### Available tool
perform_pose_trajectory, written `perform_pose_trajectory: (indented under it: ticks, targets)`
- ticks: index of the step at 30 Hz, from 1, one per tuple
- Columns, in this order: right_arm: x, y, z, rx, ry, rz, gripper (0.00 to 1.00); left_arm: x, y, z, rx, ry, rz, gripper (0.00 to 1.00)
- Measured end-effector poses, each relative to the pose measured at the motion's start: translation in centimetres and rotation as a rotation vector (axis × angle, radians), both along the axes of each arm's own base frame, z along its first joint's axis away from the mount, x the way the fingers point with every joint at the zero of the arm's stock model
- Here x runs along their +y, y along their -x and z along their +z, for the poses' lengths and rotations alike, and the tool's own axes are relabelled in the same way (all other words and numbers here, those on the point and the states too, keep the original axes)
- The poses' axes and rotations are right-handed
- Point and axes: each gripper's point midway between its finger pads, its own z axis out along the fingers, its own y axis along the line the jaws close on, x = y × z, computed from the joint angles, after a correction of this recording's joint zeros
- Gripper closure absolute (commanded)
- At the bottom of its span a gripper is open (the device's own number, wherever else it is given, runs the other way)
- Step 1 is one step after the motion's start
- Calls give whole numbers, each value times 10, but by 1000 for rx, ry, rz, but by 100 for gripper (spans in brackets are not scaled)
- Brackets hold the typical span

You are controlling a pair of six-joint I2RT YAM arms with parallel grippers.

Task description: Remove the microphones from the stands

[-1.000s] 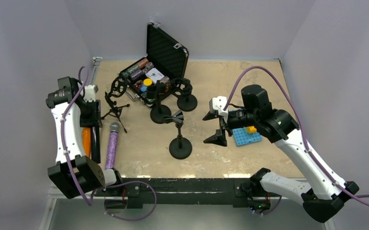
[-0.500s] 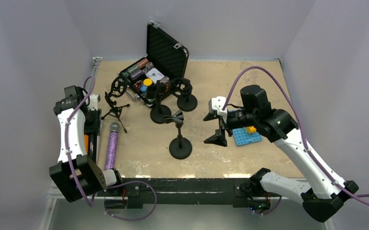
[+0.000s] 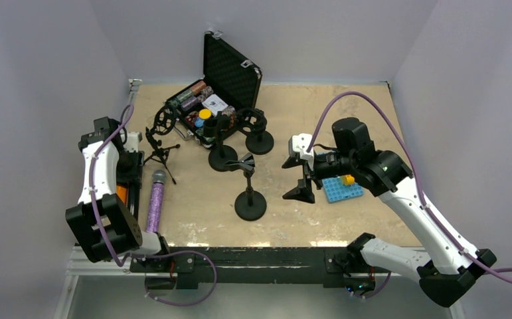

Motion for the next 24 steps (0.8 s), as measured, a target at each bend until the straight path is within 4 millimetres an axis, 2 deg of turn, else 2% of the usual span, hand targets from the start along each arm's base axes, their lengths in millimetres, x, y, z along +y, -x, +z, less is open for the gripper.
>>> perform_pose_trajectory:
  ticks: [4,16,24]
  targets:
    - [-1,1,1,-4,-3,0,14,0,0,0,0,0,0,45]
    - [-1,1,-2,4,3,0,13,-1,1,5,-21,-4,-1,45]
    - [-1,1,-2,3,2,0,13,-8,8,23,-70,-5,0,44]
